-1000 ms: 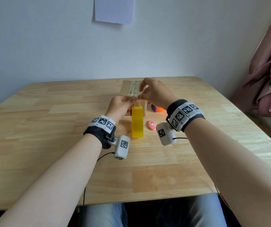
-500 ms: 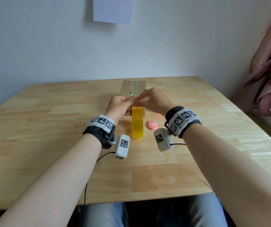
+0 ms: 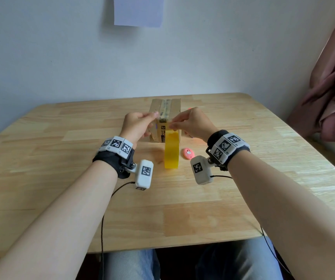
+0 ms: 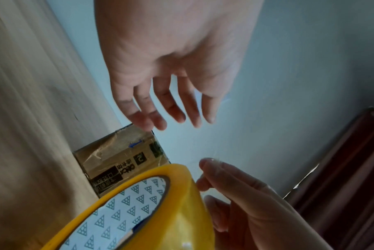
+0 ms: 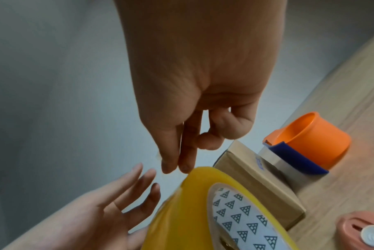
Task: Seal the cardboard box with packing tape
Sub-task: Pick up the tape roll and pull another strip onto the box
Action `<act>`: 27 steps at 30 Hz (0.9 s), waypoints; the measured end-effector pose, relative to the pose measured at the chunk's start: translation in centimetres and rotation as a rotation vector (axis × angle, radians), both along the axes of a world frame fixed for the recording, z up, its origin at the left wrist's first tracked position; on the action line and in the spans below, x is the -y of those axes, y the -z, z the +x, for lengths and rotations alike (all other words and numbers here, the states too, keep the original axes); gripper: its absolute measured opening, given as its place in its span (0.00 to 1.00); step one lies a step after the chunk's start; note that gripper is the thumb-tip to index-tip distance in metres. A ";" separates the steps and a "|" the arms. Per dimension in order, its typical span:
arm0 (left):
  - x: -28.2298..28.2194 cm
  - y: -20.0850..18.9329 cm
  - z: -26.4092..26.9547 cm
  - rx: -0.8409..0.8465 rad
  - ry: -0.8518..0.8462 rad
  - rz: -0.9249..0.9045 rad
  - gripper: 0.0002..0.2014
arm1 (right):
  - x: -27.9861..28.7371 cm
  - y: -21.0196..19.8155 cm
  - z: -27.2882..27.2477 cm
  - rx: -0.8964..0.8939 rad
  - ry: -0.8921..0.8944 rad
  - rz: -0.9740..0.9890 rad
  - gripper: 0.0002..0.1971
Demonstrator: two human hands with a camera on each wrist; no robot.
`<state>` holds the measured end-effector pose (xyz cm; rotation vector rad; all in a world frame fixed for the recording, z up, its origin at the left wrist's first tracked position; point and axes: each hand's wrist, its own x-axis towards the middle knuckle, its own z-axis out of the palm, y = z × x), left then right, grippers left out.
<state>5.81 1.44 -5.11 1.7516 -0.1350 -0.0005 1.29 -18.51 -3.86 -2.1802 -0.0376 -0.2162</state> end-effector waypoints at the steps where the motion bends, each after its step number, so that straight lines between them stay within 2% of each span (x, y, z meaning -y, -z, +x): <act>1: 0.0 0.0 -0.1 -0.030 0.050 0.000 0.07 | 0.0 -0.1 -0.1 -0.010 -0.027 0.014 0.05; 3: 0.4 0.2 -0.3 -0.065 0.146 0.024 0.09 | -0.3 -0.3 -0.5 -0.018 -0.084 0.010 0.03; 6: 1.1 0.1 -0.9 -0.086 0.223 0.005 0.08 | -0.5 -0.4 -0.7 -0.007 -0.100 -0.033 0.07; 10: 1.0 0.3 -0.7 -0.086 0.210 -0.030 0.10 | -0.4 -0.6 -0.5 -0.006 -0.067 -0.063 0.08; 14: 1.0 0.6 -0.8 -0.089 0.218 -0.034 0.04 | -0.6 -0.5 -0.2 0.010 -0.049 -0.109 0.10; 17: 1.2 0.6 -1.1 -0.105 0.220 -0.044 0.04 | -0.7 -0.7 -0.1 0.045 -0.079 -0.123 0.12; 22: 1.6 0.7 -1.1 -0.104 0.206 -0.066 0.03 | -0.2 -1.2 -0.7 -0.027 -0.177 -0.123 0.09; 27: 1.5 0.8 -1.1 -0.190 0.220 -0.091 0.03 | -0.2 -1.5 -1.1 -0.008 -0.118 -0.083 0.07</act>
